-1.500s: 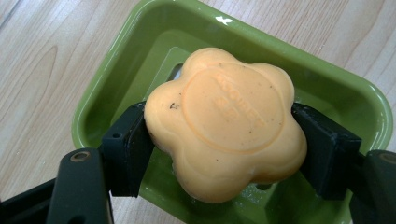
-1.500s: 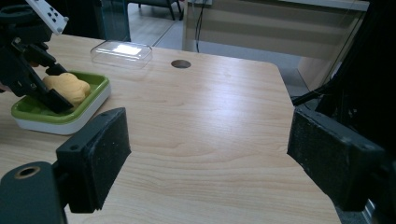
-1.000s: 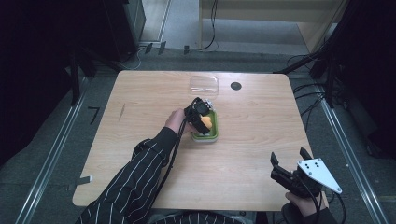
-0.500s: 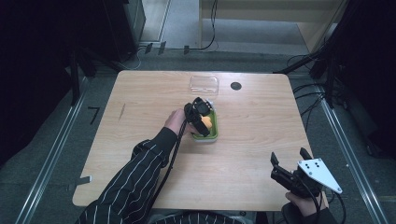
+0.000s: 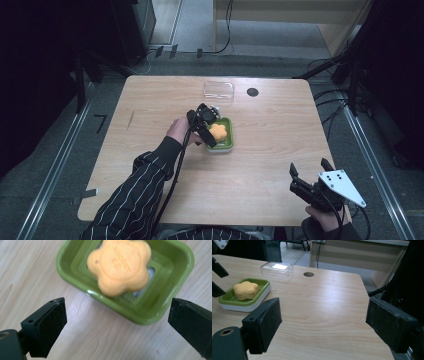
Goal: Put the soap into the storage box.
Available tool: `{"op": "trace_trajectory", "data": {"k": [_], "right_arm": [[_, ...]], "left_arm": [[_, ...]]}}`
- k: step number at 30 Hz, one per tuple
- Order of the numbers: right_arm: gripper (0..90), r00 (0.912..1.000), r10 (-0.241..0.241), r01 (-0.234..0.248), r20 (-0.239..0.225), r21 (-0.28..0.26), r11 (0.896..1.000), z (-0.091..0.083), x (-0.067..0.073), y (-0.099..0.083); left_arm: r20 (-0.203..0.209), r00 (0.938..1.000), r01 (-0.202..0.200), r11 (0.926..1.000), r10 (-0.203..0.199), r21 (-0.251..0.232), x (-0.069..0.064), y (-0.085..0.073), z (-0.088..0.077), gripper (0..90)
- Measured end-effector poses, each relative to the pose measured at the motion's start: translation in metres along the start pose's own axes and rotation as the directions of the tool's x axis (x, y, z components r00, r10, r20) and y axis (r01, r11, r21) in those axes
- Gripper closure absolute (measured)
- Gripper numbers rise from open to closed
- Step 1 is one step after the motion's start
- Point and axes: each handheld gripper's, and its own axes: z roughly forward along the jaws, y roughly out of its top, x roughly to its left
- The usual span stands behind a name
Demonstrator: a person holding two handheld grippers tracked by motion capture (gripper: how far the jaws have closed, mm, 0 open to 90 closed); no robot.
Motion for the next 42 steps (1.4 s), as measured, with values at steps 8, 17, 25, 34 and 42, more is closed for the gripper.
{"op": "trace_trajectory", "data": {"k": [8,17,25,34,42], "right_arm": [[13.7,1.0000,0.001,-0.001,-0.001,-0.001,1.000,0.000,0.000,0.000],[13.7,1.0000,-0.001,0.001,-0.002,0.000,1.000,0.000,0.000,0.000],[13.7,1.0000,0.000,0.000,-0.003,0.000,1.000,0.000,0.000,0.000],[13.7,1.0000,-0.003,0.003,-0.003,-0.002,1.000,0.000,0.001,0.000],[13.7,1.0000,-0.003,0.003,-0.003,-0.002,1.000,0.000,0.001,0.000]], "left_arm": [[-0.002,1.0000,0.003,0.9992,-0.003,0.040,-0.005,-0.018,-0.009,0.0],[-0.002,0.9999,0.014,0.9985,-0.013,0.053,-0.014,-0.038,-0.021,0.0],[0.003,0.9999,0.012,0.9971,-0.012,0.075,-0.021,-0.063,-0.028,0.0],[0.008,0.9999,0.011,0.9951,-0.012,0.098,-0.033,-0.089,-0.032,0.0],[0.030,0.9996,-0.004,0.9924,0.001,0.123,-0.044,-0.109,-0.030,0.0]]}}
